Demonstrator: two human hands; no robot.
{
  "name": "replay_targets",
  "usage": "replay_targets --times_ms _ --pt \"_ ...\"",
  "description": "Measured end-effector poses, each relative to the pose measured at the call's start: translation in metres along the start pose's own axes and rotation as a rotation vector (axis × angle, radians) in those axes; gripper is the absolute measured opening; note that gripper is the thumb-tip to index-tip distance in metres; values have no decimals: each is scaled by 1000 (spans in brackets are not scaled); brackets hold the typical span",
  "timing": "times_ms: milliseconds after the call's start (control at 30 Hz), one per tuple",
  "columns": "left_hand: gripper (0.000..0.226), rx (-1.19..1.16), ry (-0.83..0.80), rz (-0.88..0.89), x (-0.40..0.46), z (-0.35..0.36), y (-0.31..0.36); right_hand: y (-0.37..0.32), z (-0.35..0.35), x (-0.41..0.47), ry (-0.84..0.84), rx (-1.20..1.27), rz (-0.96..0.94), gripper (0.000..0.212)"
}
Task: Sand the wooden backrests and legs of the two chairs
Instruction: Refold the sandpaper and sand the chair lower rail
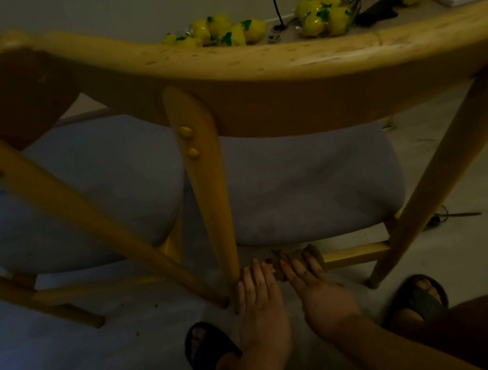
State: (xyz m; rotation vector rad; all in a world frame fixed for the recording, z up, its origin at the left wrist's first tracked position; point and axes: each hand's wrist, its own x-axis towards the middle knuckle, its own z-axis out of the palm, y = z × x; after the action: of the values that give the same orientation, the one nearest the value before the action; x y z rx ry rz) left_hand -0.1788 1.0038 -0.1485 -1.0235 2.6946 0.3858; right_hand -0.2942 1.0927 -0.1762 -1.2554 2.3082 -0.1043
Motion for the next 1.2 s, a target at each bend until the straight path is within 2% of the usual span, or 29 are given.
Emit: replay_targets --times_ms 67,200,267,367,467,500,567,700,867,933,1000,1067,1200 --pt "66 44 -92 -24 3 1 -4 25 -7 -9 26 -45 47 97" --pt "66 49 -26 -30 2 0 -1 27 -10 -11 22 -41 132 95" --pt "67 43 59 -31 3 1 4 7 -6 -5 -5 0 110 93" --pt "75 27 57 -13 6 0 10 -13 -3 2 -29 38 39 87" --pt "68 56 -85 -18 6 -1 10 -10 -6 2 -51 40 31 88" --pt "63 77 -95 -18 7 -1 8 -7 -9 0 -53 39 27 90" --pt "68 103 -87 -20 9 1 8 2 -17 -5 -52 35 12 92" --pt "71 43 -22 43 15 1 19 34 -31 -17 -39 -33 26 88" --pt "66 47 3 257 24 5 60 66 -45 -29 -91 -108 99 85" --pt "65 54 54 265 25 4 72 67 -45 -29 -120 -137 82 85" --pt "64 47 36 270 24 7 76 66 -42 -29 -145 -142 79 85" --pt "62 118 -1 281 20 9 70 66 -40 -28 -154 -149 80 85" --pt "62 117 3 249 12 8 44 67 -40 -27 -158 -147 98 82"
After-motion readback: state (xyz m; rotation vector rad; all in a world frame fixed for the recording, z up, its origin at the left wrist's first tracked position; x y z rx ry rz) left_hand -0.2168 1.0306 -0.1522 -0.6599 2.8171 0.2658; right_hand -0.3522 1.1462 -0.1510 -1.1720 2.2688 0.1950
